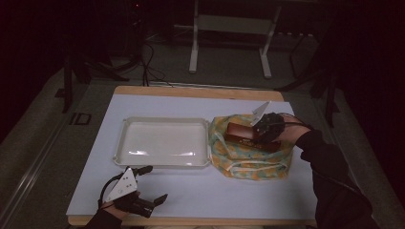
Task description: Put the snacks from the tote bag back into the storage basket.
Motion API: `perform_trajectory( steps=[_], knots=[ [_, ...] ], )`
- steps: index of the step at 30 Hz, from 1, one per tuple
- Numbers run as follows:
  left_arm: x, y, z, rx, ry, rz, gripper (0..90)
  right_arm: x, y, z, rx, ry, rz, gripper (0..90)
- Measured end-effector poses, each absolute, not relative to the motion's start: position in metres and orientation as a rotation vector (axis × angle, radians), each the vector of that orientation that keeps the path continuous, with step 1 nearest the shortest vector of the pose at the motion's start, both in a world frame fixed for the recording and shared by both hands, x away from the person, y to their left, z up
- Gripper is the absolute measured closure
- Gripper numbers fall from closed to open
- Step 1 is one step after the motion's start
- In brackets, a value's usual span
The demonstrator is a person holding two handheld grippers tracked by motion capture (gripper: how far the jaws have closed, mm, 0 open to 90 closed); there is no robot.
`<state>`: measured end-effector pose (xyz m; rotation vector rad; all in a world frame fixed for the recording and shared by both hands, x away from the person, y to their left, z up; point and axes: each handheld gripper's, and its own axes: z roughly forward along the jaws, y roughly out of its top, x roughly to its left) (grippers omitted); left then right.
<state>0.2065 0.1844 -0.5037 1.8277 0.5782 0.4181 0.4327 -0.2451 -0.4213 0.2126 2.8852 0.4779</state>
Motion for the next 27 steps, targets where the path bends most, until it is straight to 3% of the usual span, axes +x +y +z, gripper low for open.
perform_trajectory(
  steps=[13, 27],
  knots=[
    [0.206, 0.185, -0.503, 1.826, 0.578, 0.423, 0.0, 0.428, -0.235, -0.378, 0.181, 2.843, 0.495, 43.0],
    [0.205, 0.186, -0.502, 1.825, 0.573, 0.426, 0.0, 0.429, -0.189, -0.343, 0.098, 2.869, 0.429, 43.1]
  ],
)
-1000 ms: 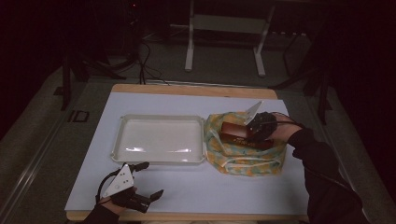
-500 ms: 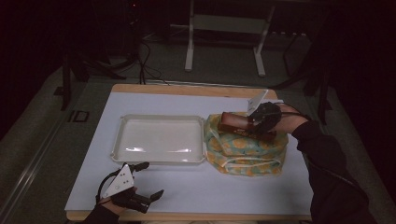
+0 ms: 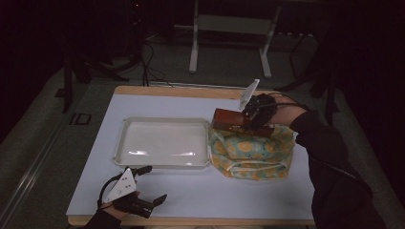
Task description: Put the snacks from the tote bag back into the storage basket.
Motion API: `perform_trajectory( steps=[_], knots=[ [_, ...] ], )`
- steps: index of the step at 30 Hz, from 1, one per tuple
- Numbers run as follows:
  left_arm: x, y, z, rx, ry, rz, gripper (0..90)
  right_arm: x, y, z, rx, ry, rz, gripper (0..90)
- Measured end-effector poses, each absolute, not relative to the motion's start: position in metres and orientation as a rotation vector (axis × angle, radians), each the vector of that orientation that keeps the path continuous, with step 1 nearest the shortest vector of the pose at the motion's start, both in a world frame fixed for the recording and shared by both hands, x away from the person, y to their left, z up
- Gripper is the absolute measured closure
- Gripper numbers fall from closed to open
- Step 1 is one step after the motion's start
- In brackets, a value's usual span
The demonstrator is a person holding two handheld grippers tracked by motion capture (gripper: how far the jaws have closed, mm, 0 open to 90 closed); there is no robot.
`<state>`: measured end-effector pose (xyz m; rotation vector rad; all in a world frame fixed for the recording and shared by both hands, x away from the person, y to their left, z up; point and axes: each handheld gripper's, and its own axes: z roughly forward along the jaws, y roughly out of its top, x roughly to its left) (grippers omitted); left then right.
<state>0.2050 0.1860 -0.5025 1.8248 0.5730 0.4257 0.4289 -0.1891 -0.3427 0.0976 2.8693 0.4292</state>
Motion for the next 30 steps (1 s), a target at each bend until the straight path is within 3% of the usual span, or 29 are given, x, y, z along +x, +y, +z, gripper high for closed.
perform_trajectory(
  steps=[30],
  knots=[
    [0.202, 0.185, -0.501, 1.833, 0.545, 0.438, 0.0, 0.429, -0.086, -0.339, -0.057, 2.918, 0.422, 43.2]
  ],
)
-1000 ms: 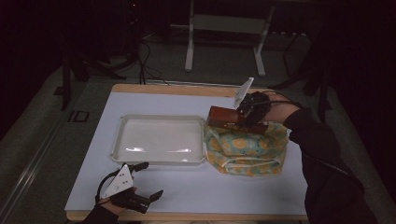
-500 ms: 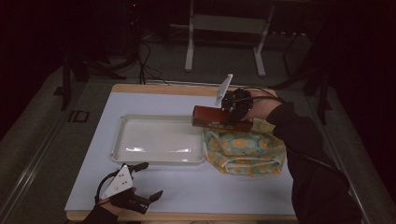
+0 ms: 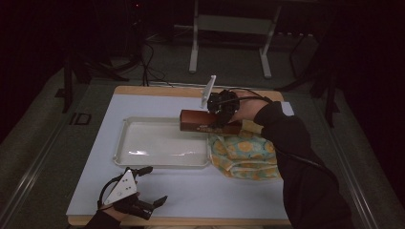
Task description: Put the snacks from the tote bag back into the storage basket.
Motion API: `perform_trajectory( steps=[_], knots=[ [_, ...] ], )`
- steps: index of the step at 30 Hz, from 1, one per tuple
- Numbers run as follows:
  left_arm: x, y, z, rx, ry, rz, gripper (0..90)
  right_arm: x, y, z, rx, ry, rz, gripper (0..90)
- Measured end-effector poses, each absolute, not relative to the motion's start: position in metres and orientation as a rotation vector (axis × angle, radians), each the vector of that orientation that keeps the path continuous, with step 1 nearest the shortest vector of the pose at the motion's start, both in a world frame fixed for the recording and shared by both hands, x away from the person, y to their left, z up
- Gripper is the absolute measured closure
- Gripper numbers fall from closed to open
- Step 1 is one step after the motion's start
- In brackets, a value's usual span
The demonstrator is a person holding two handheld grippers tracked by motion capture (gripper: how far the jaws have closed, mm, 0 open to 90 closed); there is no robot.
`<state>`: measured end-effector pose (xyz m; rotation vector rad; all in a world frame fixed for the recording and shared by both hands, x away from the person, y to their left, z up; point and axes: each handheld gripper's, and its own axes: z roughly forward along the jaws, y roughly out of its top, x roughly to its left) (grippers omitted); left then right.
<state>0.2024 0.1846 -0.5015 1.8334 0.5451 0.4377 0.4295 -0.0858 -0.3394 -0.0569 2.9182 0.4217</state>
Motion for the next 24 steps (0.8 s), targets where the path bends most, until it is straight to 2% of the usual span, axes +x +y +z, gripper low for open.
perform_trajectory(
  steps=[24],
  knots=[
    [0.199, 0.189, -0.500, 1.822, 0.550, 0.448, 0.0, 0.419, -0.013, -0.351, -0.192, 2.929, 0.573, 43.2]
  ],
)
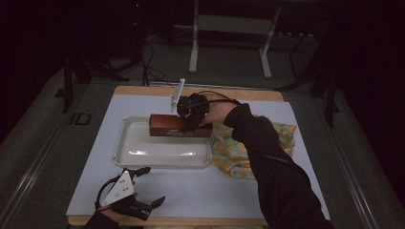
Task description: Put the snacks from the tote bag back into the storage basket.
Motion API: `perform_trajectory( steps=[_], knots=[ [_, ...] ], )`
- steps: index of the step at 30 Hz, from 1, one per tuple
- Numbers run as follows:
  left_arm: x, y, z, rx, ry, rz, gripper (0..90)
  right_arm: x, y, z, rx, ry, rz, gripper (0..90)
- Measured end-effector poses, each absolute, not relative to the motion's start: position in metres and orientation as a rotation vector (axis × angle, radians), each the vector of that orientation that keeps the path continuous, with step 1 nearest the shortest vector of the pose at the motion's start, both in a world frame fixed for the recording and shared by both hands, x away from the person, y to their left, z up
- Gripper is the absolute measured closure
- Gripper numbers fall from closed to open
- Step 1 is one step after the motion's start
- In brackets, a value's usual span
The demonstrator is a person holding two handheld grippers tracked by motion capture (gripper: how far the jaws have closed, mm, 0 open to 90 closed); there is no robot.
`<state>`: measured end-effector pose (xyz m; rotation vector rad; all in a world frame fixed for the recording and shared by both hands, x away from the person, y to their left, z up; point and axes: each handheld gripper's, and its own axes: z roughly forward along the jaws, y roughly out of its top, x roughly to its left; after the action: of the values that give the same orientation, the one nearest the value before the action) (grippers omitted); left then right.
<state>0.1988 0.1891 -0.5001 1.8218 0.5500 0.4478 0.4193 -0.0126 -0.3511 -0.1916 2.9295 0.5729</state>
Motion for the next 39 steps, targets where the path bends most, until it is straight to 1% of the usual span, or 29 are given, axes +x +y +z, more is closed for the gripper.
perform_trajectory(
  steps=[15, 32, 39],
  knots=[
    [0.199, 0.189, -0.500, 1.822, 0.547, 0.444, 0.0, 0.426, -0.001, -0.395, -0.188, 2.961, 0.631, 43.1],
    [0.199, 0.189, -0.500, 1.825, 0.540, 0.438, 0.0, 0.430, 0.004, -0.455, -0.195, 3.023, 0.525, 43.1],
    [0.199, 0.189, -0.500, 1.824, 0.539, 0.436, 0.0, 0.433, 0.003, -0.464, -0.180, 3.030, 0.487, 43.1]
  ],
)
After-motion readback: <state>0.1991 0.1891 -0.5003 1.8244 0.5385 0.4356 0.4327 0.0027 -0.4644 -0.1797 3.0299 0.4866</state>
